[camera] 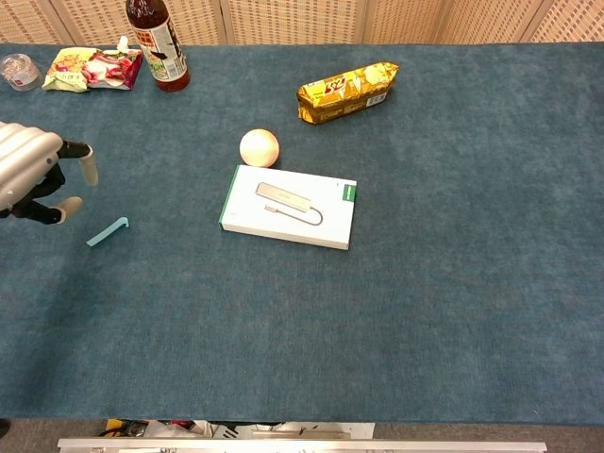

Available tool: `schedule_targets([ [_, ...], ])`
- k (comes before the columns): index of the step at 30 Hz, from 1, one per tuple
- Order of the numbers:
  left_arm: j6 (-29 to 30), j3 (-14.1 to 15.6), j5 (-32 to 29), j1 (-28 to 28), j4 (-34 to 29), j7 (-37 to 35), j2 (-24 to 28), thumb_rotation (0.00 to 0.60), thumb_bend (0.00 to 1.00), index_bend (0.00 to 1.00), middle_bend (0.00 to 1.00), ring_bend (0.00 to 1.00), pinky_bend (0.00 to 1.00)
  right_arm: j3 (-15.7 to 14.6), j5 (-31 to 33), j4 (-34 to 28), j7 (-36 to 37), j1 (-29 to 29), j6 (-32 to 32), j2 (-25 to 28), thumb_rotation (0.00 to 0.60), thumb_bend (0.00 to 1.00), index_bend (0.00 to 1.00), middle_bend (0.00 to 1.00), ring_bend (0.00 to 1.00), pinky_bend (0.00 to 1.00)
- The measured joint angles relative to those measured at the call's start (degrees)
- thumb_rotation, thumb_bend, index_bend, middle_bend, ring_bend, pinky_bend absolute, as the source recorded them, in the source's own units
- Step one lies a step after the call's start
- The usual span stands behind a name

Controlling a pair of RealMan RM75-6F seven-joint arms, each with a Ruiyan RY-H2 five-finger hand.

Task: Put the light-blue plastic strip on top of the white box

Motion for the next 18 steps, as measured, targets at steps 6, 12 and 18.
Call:
schedule_targets([
  [6, -0.5, -0.1, -6.5, -1.6, 2.2, 3.7, -3.6, 0.600, 0.34, 0.50, 1.00, 0.99, 0.99, -0.3, 0.5, 1.4, 1.2, -0.4, -0.4, -0.5, 0.518, 0.27, 0.26, 0.42, 0.34, 0.38],
  [12, -0.3, -0.2, -12.5, -2.9, 4.9, 5.8, -7.0, 0.600, 0.34, 0.50, 1.00, 0.99, 1.00, -0.5, 0.6, 2.6, 2.4, -0.4, -1.0, -0.8, 0.518, 0.27, 0.26, 0.42, 0.34, 0.38],
  [18, 0.4, -0.4, -16.8, -4.0, 6.4, 7.5, -8.9, 0.594, 0.34, 0.48, 1.00, 0.99, 1.00, -0.8, 0.6, 3.4, 3.3, -0.4, -1.3, -1.0, 0.517, 0.27, 0.26, 0.42, 0.34, 0.38],
])
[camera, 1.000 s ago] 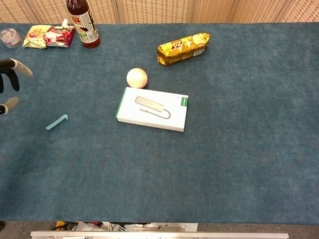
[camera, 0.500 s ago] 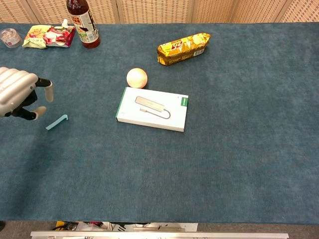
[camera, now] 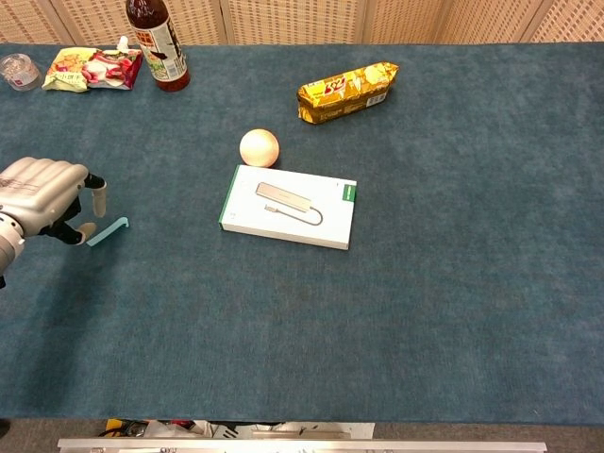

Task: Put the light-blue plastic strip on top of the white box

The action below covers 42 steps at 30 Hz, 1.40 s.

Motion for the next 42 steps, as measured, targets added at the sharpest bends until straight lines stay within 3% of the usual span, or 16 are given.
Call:
schedule_targets([
  [5, 0.7, -0.2, -3.8, -1.0, 0.8, 1.0, -1.1, 0.518, 0.34, 0.48, 1.00, 0.99, 1.00, -0.3, 0.0, 0.5, 0.8, -0.1, -0.3, 0.1, 0.518, 0.27, 0.26, 0.42, 0.34, 0.38],
  [17, 2.5, -0.9, -10.6, -2.7, 2.0, 1.5, -3.6, 0.481, 0.30, 0.48, 1.00, 0.99, 1.00, -0.5, -0.4, 1.9, 2.9, -0.1, -0.8, 0.7, 0.517, 0.27, 0.26, 0.42, 0.35, 0.38],
  [22, 3.2, -1.1, -12.8, -3.2, 2.5, 1.2, -4.3, 0.430, 0.30, 0.48, 1.00, 0.99, 1.00, -0.6, -0.7, 2.4, 3.6, 0.1, -1.1, 0.8, 0.518, 0.27, 0.26, 0.42, 0.35, 0.38],
  [32, 3.9, -1.1, -15.2, -4.1, 3.8, 0.4, -5.5, 0.434, 0.30, 0.48, 1.00, 0.99, 1.00, -0.9, -0.6, 3.7, 5.1, -0.1, -1.3, 0.5, 0.518, 0.27, 0.26, 0.42, 0.35, 0.38],
  [42, 4.2, -0.7, -16.2, -4.9, 6.0, 0.0, -7.1, 0.509, 0.30, 0.48, 1.00, 0.99, 1.00, -1.1, -0.4, 4.4, 5.9, -0.6, -1.0, 0.5, 0.519, 0.27, 0.26, 0.42, 0.35, 0.38],
])
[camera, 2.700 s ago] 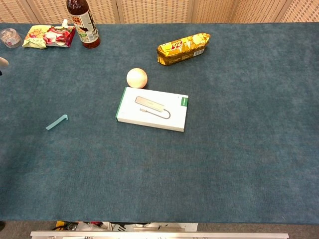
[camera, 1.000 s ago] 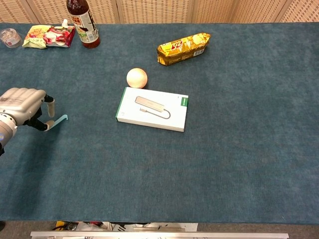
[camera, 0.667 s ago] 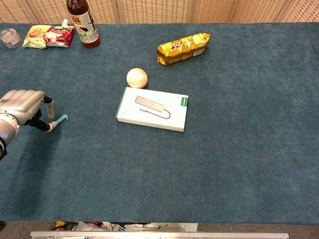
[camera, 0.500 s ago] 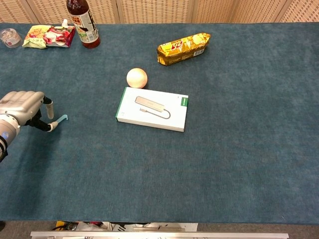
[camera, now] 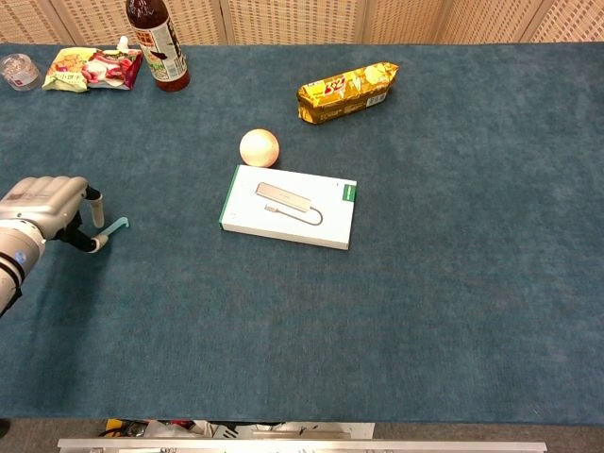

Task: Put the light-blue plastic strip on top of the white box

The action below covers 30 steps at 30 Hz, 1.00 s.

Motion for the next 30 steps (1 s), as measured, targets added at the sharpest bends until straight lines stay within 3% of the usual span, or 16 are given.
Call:
schedule_targets([
  [9, -0.3, -0.1, -1.4, -0.5, 1.0, -0.5, -0.4, 0.539, 0.30, 0.51, 1.00, 1.00, 1.00, -0.1, 0.1, -0.2, -0.1, -0.2, 0.1, 0.1, 0.517, 0.27, 0.26, 0.42, 0.35, 0.38],
  [30, -1.7, 0.1, -2.5, -1.9, 1.1, -1.6, -0.4, 0.516, 0.33, 0.53, 1.00, 1.00, 1.00, -0.1, 0.3, -0.2, 0.1, -0.9, 0.5, 0.2, 0.517, 0.27, 0.26, 0.42, 0.35, 0.38],
])
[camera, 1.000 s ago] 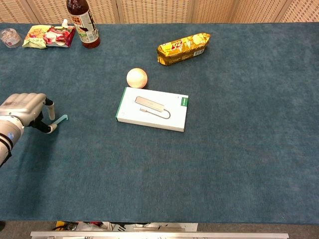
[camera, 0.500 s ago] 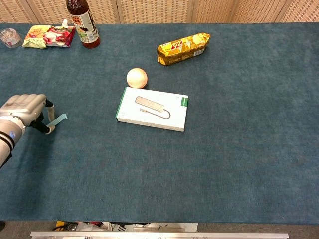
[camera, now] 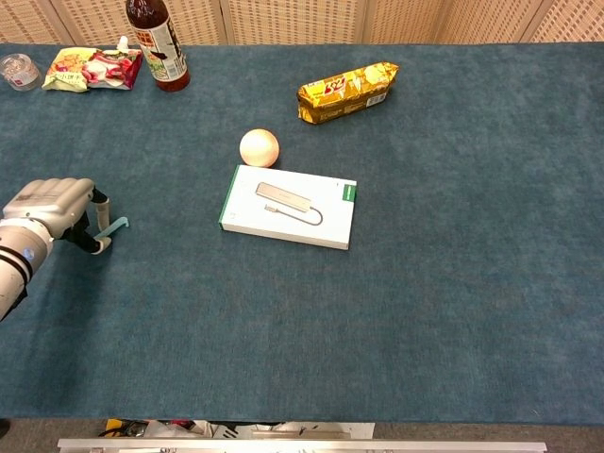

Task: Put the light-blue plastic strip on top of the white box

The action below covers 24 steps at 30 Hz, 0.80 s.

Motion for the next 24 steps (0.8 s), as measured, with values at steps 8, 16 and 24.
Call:
schedule_targets([
  [8, 0.0, 0.1, -0.5, -0.4, 0.4, 0.0, -0.2, 0.531, 0.38, 0.55, 1.00, 1.00, 1.00, 0.0, 0.1, 0.4, 0.1, 0.0, -0.3, -0.2, 0.518, 0.27, 0.26, 0.42, 0.35, 0.38],
  [16, 0.2, 0.4, -0.5, -0.7, 0.5, -0.1, -0.4, 0.583, 0.39, 0.57, 1.00, 1.00, 1.00, 0.1, 0.2, 0.5, 0.2, -0.2, -0.2, -0.2, 0.518, 0.27, 0.26, 0.42, 0.35, 0.38],
  [24, 0.9, 0.9, 2.6, -0.9, -1.8, -0.4, 0.8, 0.592, 0.39, 0.58, 1.00, 1.00, 1.00, 0.1, 0.2, 0.3, 0.2, -0.4, 0.2, 0.0, 0.519, 0.27, 0.26, 0.42, 0.35, 0.38],
])
